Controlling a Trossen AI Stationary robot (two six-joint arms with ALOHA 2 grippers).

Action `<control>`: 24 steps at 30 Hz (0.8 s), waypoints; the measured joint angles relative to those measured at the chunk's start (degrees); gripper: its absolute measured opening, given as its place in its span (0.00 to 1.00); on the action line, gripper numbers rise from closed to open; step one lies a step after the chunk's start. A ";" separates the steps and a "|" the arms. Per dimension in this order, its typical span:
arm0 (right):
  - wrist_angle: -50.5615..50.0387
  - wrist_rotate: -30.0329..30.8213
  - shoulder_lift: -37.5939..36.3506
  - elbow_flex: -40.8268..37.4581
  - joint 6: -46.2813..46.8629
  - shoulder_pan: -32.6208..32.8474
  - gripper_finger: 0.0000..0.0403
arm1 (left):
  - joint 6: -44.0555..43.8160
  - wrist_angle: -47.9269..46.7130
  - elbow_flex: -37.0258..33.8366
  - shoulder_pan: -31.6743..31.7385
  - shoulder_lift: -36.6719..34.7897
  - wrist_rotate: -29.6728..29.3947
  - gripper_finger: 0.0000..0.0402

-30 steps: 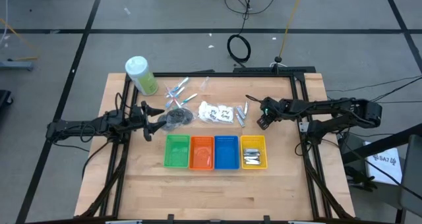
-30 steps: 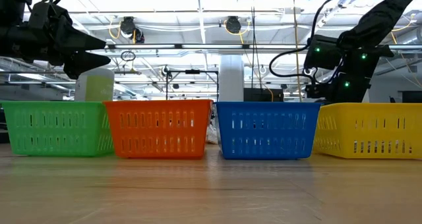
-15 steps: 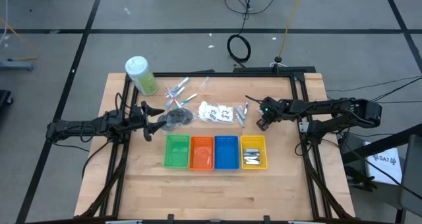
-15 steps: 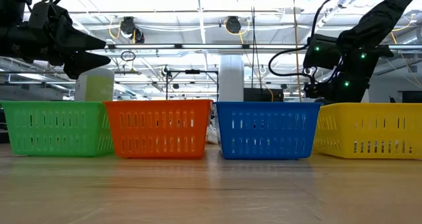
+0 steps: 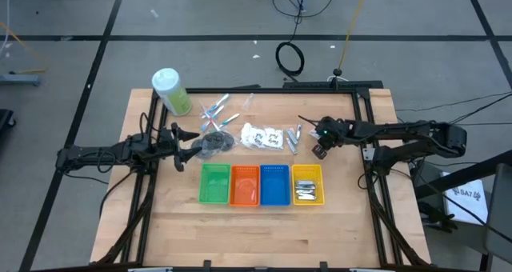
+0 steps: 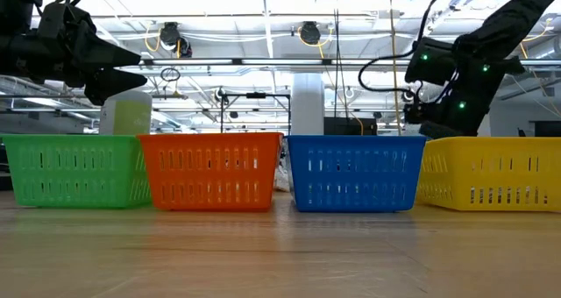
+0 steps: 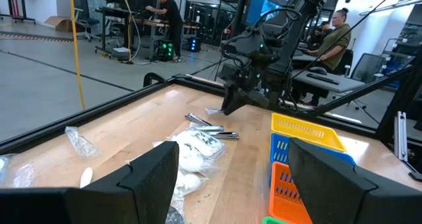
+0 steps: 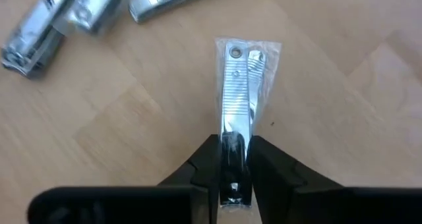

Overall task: Pick & Place Travel size toiletries
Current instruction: Put the silver nail cutter into the yellow basket

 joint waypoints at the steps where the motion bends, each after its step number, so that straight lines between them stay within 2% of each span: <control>1: 0.06 0.00 -0.68 0.00 -0.08 0.00 0.12 | 0.01 0.00 0.00 0.00 0.00 0.00 0.70; 6: 0.15 -0.43 -5.05 0.00 -0.22 0.00 0.15 | 0.01 -0.02 -0.01 0.00 0.01 0.00 0.70; 9: 0.27 -3.77 -7.83 0.00 -0.23 0.00 0.17 | 0.01 -0.01 0.00 0.00 0.00 0.00 0.70; 15: 4.02 -11.80 -11.91 0.00 -0.34 0.53 0.13 | 0.01 0.00 -0.02 0.00 0.02 0.00 0.70; 24: 11.81 -23.80 -13.38 0.02 -1.95 8.35 0.15 | 0.01 -0.02 0.00 0.00 0.02 0.00 0.70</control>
